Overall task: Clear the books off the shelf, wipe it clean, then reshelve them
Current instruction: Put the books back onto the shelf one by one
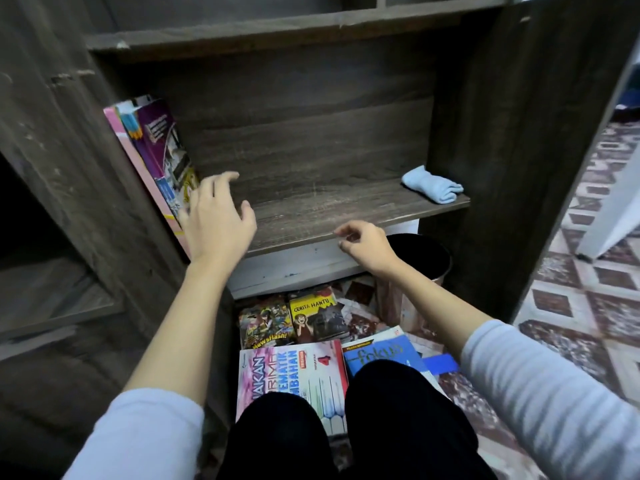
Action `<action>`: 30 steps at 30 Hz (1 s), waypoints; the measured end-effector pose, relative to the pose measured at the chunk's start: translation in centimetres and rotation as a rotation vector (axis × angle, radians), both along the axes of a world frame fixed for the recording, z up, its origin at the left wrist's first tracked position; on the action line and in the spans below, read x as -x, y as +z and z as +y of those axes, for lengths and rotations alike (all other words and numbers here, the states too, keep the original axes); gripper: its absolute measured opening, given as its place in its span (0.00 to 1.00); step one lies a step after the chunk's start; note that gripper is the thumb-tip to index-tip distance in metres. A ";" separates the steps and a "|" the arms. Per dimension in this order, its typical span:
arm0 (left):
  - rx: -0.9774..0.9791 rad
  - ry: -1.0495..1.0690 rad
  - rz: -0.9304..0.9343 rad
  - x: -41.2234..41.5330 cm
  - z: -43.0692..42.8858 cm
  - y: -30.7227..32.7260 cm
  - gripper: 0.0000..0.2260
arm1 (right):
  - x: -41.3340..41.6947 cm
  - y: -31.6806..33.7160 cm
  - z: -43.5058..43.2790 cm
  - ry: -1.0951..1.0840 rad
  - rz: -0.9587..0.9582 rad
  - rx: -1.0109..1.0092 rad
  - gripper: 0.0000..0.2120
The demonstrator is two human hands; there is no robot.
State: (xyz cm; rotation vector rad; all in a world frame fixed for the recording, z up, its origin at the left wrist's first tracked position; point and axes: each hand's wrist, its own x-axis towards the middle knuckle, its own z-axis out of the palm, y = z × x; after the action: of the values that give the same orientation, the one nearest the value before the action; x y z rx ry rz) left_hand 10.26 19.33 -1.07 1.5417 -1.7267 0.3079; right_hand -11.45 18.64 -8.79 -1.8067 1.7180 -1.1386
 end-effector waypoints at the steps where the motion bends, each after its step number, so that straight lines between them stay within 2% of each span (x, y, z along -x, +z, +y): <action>1: -0.040 -0.003 0.003 -0.1 -0.4 -0.9 0.18 | -0.1 -0.7 -0.2 0.007 0.019 -0.023 0.11; 6: -0.365 -0.017 -0.099 -1.2 -3.2 -8.1 0.16 | -1.6 -7.0 -2.4 0.107 0.139 -0.185 0.11; 11: -0.745 -0.113 -0.238 -2.5 -6.1 -17.0 0.16 | -3.9 -15.2 -4.8 0.279 0.455 -0.449 0.15; 15: -0.998 -0.162 -0.356 -3.0 -7.9 -23.3 0.20 | -5.7 -21.3 -6.0 0.415 0.705 -0.650 0.26; 17: -1.063 -0.200 -0.380 -3.3 -8.6 -26.1 0.24 | -6.2 -23.3 -6.7 0.469 0.754 -0.689 0.34; 19: -1.109 -0.222 -0.436 -3.6 -9.6 -28.8 0.28 | -6.8 -25.1 -7.8 0.512 0.773 -0.701 0.37; 25: -1.244 -0.223 -0.566 -4.1 -10.8 -34.1 0.34 | -8.3 -28.2 -9.8 0.571 0.731 -0.738 0.39; 30: -1.239 -0.176 -0.654 -4.0 -11.0 -35.9 0.34 | -8.6 -29.6 -10.5 0.573 0.758 -0.783 0.39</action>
State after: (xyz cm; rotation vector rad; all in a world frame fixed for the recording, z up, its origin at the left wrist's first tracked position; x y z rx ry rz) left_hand 14.23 8.36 -36.99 2.2220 -2.8196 -0.5389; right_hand -2.88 8.16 -38.37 -2.0378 1.4618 0.4706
